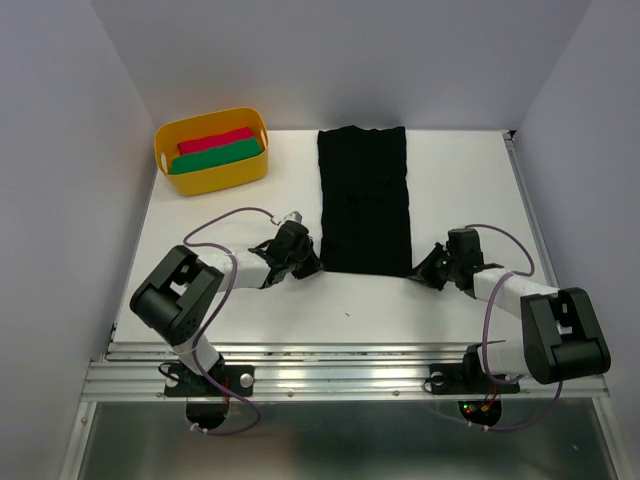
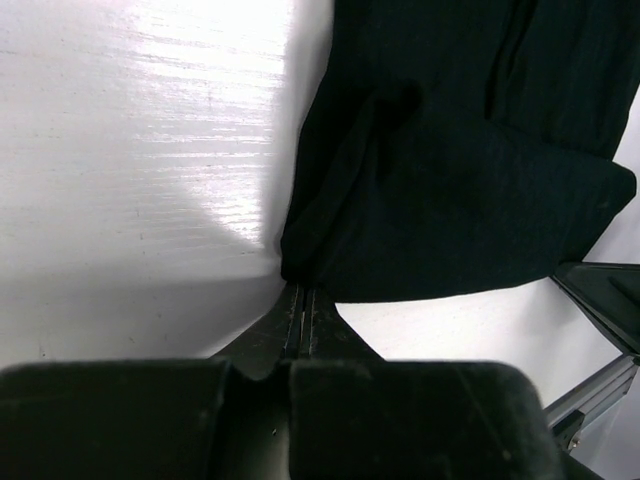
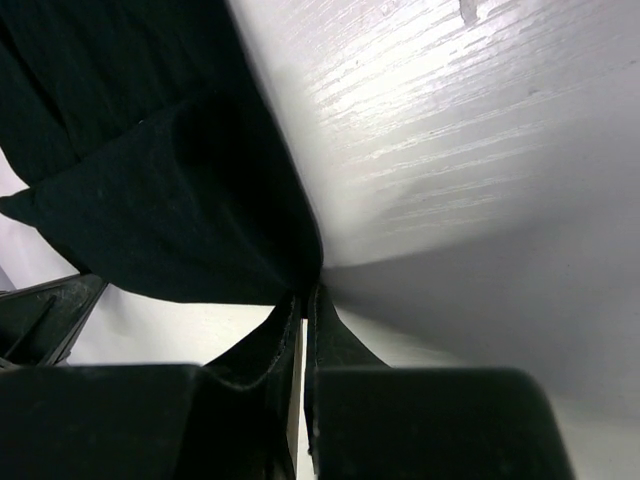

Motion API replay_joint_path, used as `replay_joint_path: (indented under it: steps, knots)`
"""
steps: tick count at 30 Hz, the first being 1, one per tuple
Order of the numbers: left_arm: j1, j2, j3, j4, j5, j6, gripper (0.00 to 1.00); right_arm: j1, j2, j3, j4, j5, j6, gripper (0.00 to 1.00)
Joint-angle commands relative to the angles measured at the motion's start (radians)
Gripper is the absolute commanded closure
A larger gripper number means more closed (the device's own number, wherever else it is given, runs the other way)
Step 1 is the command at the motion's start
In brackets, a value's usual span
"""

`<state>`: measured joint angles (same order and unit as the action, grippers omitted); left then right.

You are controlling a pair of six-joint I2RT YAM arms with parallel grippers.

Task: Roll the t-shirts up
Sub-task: Roll the T-shirt to the center of the board.

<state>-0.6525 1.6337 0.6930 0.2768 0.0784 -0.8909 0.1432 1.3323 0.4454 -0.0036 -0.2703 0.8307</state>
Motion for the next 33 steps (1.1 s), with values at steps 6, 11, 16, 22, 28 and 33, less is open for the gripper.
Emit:
replay_joint_path:
  steps: [6,11,16,22,28,33]
  knots:
    - [0.002,-0.103,-0.024,-0.143,-0.014,0.037,1.0,-0.007,-0.1,0.032,-0.131,0.006,-0.073,0.99]
    - [-0.002,-0.152,-0.055,-0.152,0.014,0.027,1.0,-0.007,-0.165,0.024,-0.174,-0.013,-0.079,0.99]
    - [-0.013,-0.193,-0.079,-0.172,0.038,0.017,1.0,-0.007,-0.211,0.022,-0.219,-0.049,-0.071,0.99]
    - [-0.016,-0.259,-0.063,-0.255,0.046,0.004,1.0,-0.007,-0.277,0.062,-0.295,-0.041,-0.081,0.99]
    - [-0.016,-0.279,0.005,-0.369,0.018,0.017,1.0,-0.007,-0.291,0.102,-0.329,-0.029,-0.084,0.99]
    - [-0.015,-0.261,0.085,-0.432,-0.003,0.038,1.0,-0.007,-0.275,0.145,-0.332,-0.006,-0.088,0.99]
